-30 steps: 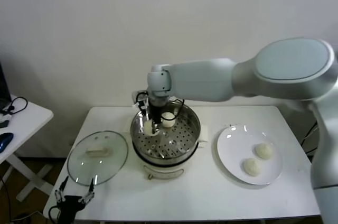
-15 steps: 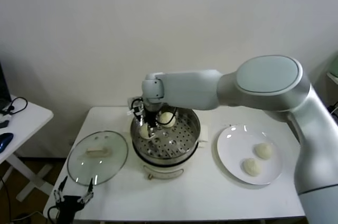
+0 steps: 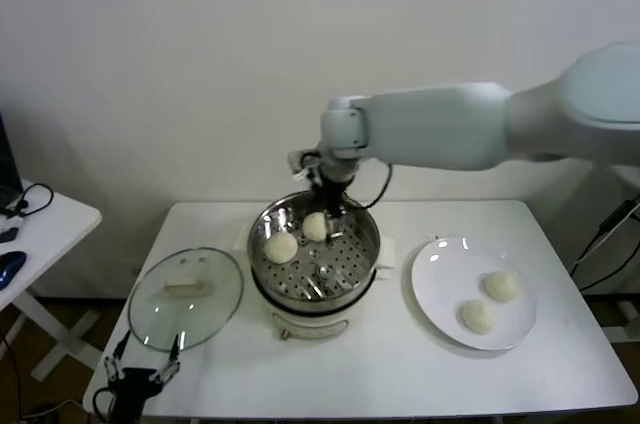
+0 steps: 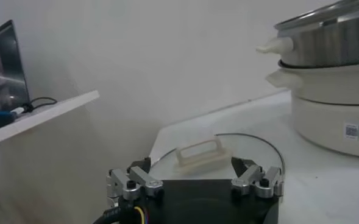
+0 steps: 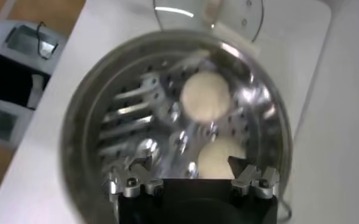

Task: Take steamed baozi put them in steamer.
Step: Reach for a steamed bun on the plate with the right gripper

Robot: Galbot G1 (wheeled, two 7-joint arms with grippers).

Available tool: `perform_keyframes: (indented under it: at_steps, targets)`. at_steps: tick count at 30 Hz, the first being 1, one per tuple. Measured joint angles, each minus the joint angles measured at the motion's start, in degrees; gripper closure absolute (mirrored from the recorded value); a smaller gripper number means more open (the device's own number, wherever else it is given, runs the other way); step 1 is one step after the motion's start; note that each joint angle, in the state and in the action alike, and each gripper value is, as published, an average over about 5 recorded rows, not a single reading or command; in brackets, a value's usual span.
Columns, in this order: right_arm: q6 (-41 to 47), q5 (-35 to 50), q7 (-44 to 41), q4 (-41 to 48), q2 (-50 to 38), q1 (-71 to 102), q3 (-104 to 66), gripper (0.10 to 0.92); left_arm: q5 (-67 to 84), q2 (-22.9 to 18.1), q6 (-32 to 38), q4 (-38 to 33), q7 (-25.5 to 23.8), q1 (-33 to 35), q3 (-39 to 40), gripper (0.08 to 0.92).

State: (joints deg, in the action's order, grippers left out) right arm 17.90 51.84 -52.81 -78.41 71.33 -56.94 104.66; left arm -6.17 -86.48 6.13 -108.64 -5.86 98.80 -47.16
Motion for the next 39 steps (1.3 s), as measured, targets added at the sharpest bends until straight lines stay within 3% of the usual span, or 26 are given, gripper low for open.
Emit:
perform_keyframes:
  at_steps: [7,16,39]
  targets:
    - [-2.57,-5.86,-1.64,-6.76,-13.07,-4.01,7.16,0.203,0.0,-0.08,-0.02,0.37,-0.02,-0.35,-0.08,0.177]
    - [-3.99,-15.24,-1.62,-8.42,-24.77,-0.24,9.61,0.203,-0.06,-0.49,-0.05,0.7,-0.05,-0.26,-0.46,0.177]
    - [-3.56,-29.41,2.2,-1.34,-34.22,23.0,-2.59,0.203,-1.42,-0.82,0.36,1.49,0.1,0.61,-1.51,0.177]
